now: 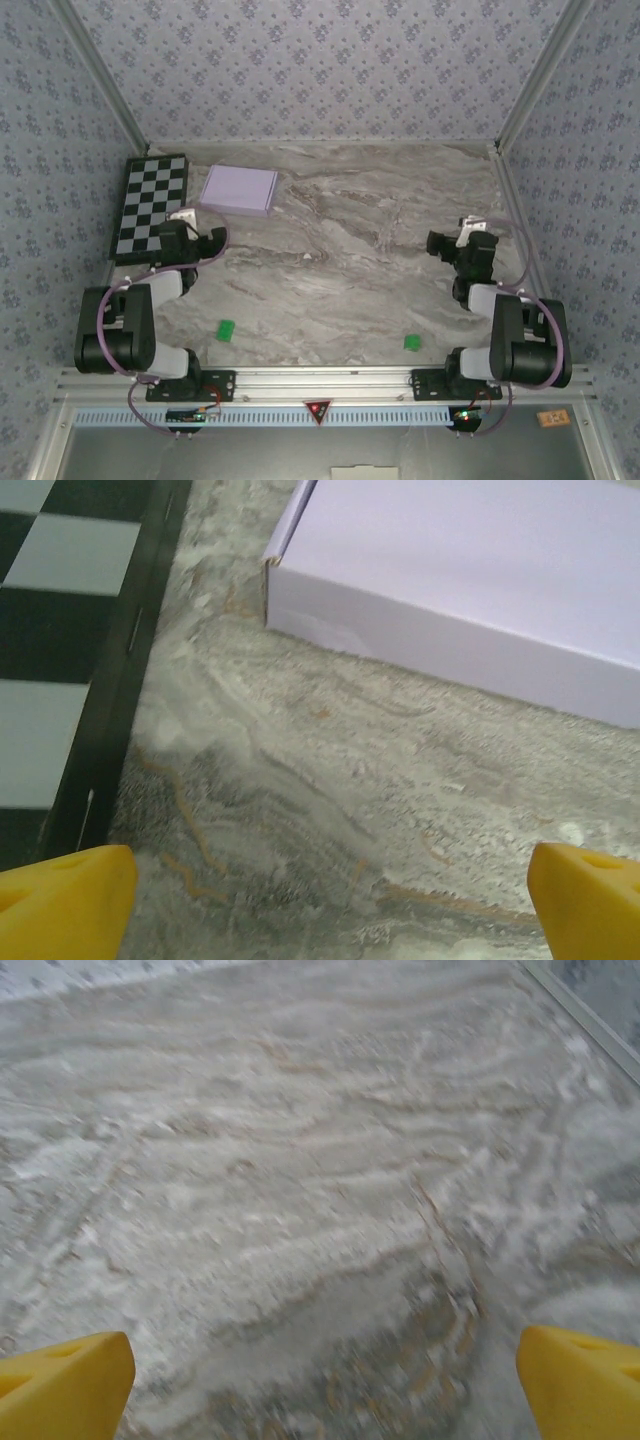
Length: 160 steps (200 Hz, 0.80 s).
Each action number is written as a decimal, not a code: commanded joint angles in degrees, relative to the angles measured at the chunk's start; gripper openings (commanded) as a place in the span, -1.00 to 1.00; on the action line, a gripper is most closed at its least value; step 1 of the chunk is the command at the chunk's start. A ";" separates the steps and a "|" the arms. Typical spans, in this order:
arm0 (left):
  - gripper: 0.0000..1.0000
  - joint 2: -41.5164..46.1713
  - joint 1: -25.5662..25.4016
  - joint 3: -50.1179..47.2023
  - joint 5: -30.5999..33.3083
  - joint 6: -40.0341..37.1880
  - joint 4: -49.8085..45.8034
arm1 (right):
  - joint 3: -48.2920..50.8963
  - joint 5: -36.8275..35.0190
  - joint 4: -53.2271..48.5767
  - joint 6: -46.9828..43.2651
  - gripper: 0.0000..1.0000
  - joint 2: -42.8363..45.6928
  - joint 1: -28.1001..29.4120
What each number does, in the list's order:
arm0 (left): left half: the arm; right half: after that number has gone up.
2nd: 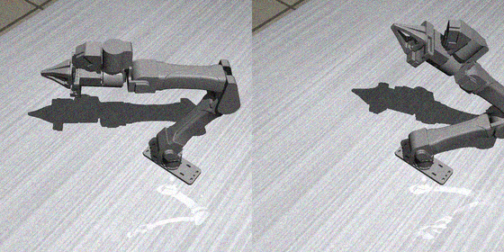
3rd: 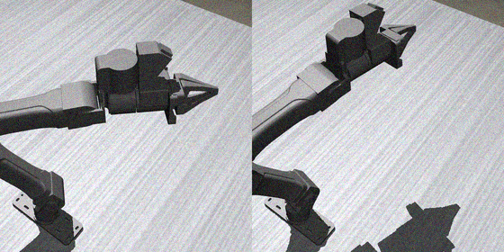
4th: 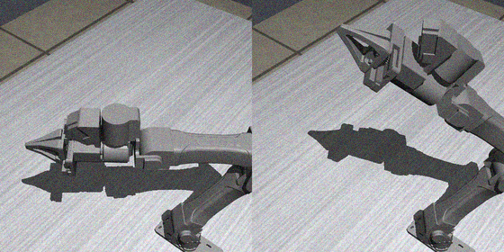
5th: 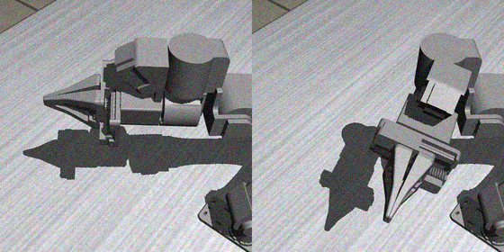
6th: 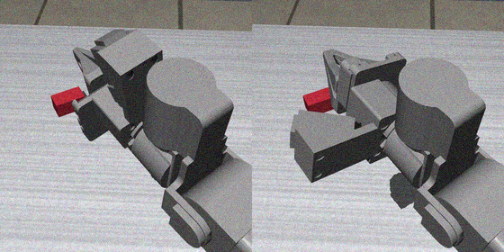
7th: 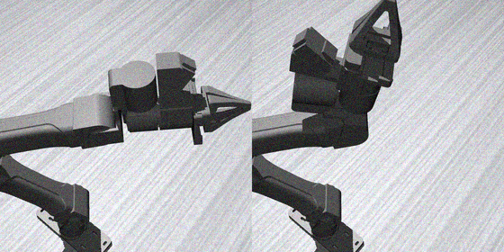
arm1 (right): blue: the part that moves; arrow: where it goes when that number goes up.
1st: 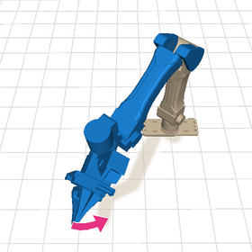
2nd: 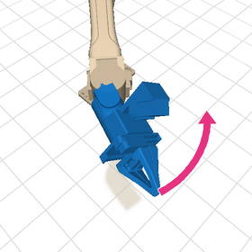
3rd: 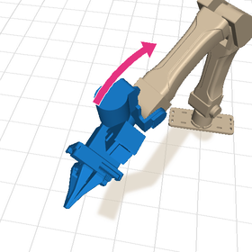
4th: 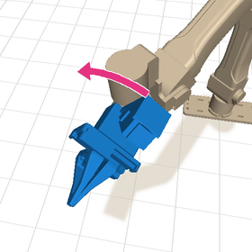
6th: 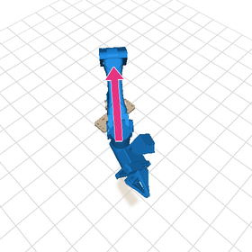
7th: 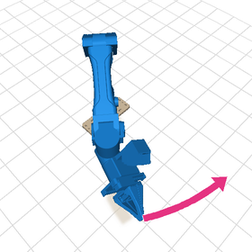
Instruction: Fold the paper box
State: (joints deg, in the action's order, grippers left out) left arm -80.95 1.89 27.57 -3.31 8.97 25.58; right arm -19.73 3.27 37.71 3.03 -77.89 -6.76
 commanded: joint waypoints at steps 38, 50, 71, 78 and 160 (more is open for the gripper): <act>0.99 2.33 2.14 -1.80 -3.87 -3.92 7.04 | -2.17 -2.88 11.10 -4.40 0.99 -10.13 4.19; 1.00 2.72 2.34 -3.32 -1.65 -4.88 10.93 | -2.23 -4.41 10.94 -4.26 0.99 -9.92 4.56; 0.99 0.44 4.39 -2.80 -3.22 -4.10 13.33 | -2.02 -4.79 11.55 -4.38 0.99 -10.06 4.74; 0.99 -1.00 4.87 -2.78 -4.41 -3.98 14.62 | -2.20 -5.07 10.98 -4.34 0.99 -9.87 4.74; 1.00 -6.91 1.33 -3.93 -3.75 -8.35 21.13 | -2.21 -5.37 11.07 -4.52 0.99 -10.00 5.05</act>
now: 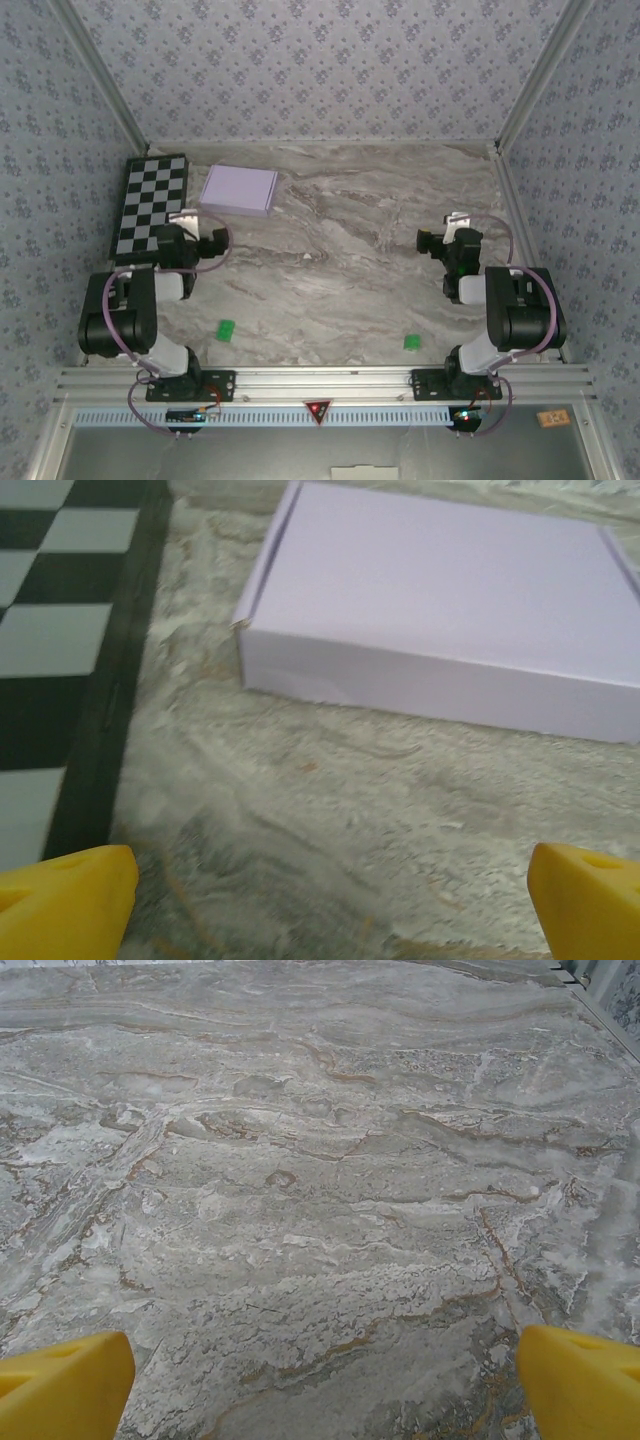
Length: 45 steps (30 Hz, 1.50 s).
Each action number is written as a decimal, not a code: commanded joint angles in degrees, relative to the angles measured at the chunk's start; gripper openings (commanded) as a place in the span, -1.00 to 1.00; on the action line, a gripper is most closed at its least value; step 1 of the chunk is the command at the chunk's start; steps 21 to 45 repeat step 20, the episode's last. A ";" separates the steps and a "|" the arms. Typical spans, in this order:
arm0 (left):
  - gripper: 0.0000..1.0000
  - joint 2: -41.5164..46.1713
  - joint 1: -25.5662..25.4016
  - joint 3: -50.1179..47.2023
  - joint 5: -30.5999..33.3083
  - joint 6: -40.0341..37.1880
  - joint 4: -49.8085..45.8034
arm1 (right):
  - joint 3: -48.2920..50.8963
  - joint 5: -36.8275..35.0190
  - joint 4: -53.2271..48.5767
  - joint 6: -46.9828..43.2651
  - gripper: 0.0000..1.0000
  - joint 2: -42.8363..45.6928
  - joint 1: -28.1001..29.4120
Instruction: Fold the paper box
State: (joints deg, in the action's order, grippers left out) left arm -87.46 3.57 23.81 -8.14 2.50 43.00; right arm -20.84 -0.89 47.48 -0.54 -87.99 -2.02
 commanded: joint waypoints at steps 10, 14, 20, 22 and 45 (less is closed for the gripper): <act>0.99 -0.71 -1.60 0.18 6.38 -1.31 3.31 | -1.10 -1.19 1.28 -0.95 0.99 0.07 0.35; 1.00 -0.56 -1.88 0.06 6.86 -1.41 3.41 | -1.21 -1.23 1.31 -1.13 0.99 -0.07 0.42; 0.99 -0.58 -1.86 0.06 6.91 -1.33 3.40 | -0.77 -0.84 1.46 -1.01 0.99 0.21 0.22; 0.99 -0.58 -1.86 0.06 6.91 -1.33 3.40 | -0.77 -0.84 1.46 -1.01 0.99 0.21 0.22; 0.99 -0.58 -1.86 0.06 6.91 -1.33 3.40 | -0.77 -0.84 1.46 -1.01 0.99 0.21 0.22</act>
